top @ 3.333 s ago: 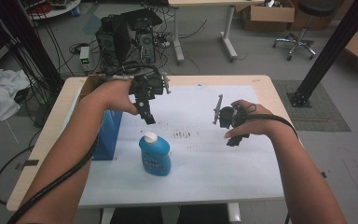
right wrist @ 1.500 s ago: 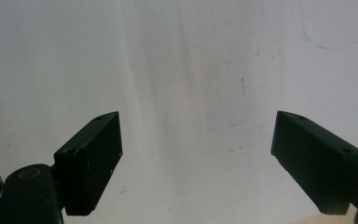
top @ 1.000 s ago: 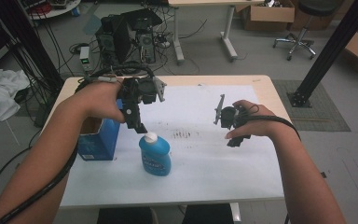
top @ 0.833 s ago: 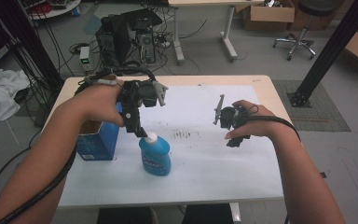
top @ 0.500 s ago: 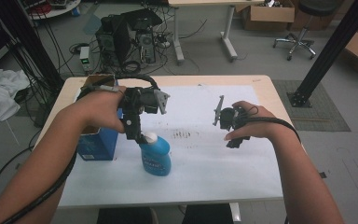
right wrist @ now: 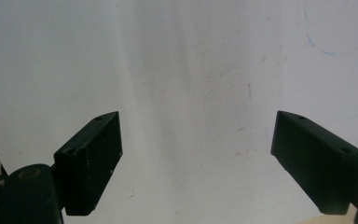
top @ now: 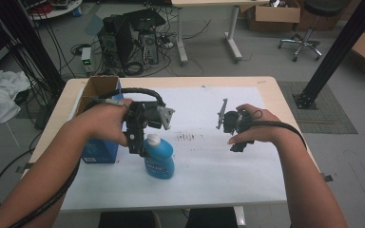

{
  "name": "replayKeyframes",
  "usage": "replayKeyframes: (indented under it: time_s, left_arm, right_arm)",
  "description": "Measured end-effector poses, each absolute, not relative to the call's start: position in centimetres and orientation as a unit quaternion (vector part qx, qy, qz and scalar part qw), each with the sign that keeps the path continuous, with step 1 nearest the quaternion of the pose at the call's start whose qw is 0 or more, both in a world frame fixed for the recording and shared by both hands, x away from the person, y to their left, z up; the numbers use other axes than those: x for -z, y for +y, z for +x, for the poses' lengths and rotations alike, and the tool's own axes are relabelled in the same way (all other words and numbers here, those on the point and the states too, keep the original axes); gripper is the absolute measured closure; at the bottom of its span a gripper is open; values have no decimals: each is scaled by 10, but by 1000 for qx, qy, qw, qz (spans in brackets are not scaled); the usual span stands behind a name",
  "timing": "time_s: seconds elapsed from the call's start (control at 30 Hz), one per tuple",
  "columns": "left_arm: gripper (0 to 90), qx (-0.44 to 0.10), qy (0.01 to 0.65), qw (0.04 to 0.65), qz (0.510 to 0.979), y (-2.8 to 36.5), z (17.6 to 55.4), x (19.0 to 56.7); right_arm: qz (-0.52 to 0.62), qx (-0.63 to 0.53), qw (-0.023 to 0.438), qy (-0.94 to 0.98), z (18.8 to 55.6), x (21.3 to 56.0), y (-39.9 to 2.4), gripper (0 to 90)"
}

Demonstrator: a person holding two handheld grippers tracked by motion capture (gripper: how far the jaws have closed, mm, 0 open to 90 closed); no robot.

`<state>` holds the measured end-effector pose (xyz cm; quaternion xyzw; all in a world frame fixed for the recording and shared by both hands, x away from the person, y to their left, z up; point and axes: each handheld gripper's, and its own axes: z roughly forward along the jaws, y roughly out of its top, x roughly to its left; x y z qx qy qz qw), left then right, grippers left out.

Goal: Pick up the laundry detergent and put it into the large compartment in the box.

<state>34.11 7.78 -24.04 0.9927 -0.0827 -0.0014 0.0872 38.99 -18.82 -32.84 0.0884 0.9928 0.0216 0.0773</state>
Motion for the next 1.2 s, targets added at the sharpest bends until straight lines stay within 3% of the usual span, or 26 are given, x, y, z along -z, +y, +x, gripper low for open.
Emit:
replayKeyframes:
  time_s: [1.2]
  left_arm:
    - [1,-4,-114,51,992,63,339,291]
  right_arm:
    - [88,-22,73,993,389,333,-181,166]
